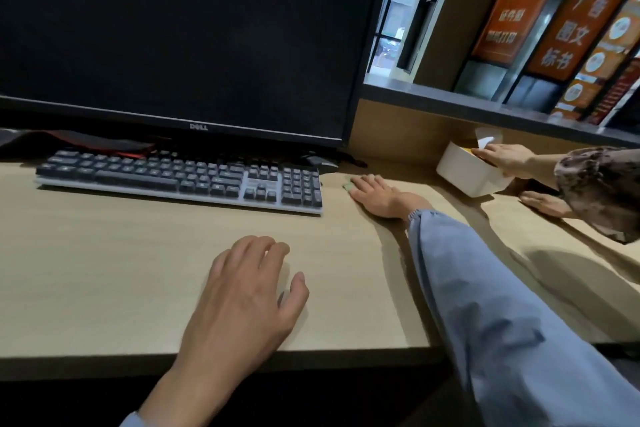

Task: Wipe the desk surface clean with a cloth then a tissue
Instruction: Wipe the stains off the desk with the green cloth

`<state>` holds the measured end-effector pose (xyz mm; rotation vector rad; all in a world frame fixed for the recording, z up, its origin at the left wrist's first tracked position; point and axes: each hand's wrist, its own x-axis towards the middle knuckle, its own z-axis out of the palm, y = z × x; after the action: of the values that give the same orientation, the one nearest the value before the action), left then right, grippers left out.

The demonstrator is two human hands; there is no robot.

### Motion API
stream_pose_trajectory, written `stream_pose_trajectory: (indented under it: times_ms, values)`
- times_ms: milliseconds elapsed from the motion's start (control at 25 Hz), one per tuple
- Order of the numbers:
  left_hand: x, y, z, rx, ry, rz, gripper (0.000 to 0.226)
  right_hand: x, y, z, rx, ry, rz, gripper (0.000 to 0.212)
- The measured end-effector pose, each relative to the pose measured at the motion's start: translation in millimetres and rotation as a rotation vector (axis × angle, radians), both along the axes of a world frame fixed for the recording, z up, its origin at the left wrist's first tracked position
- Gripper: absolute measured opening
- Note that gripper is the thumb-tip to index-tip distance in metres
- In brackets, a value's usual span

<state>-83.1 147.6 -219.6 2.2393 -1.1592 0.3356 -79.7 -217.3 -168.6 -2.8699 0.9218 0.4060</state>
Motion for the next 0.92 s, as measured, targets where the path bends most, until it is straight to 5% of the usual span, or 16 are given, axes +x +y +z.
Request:
stream_pose_trajectory:
  times_ms: [520, 920]
  values:
    - [-4, 2, 8, 0.079, 0.020, -0.047, 0.040, -177, 163, -5, 0.041, -0.035, 0.173, 0.060]
    - [-5, 1, 7, 0.119, -0.041, 0.004, 0.048, -113, 124, -1, 0.056, -0.013, 0.098, 0.063]
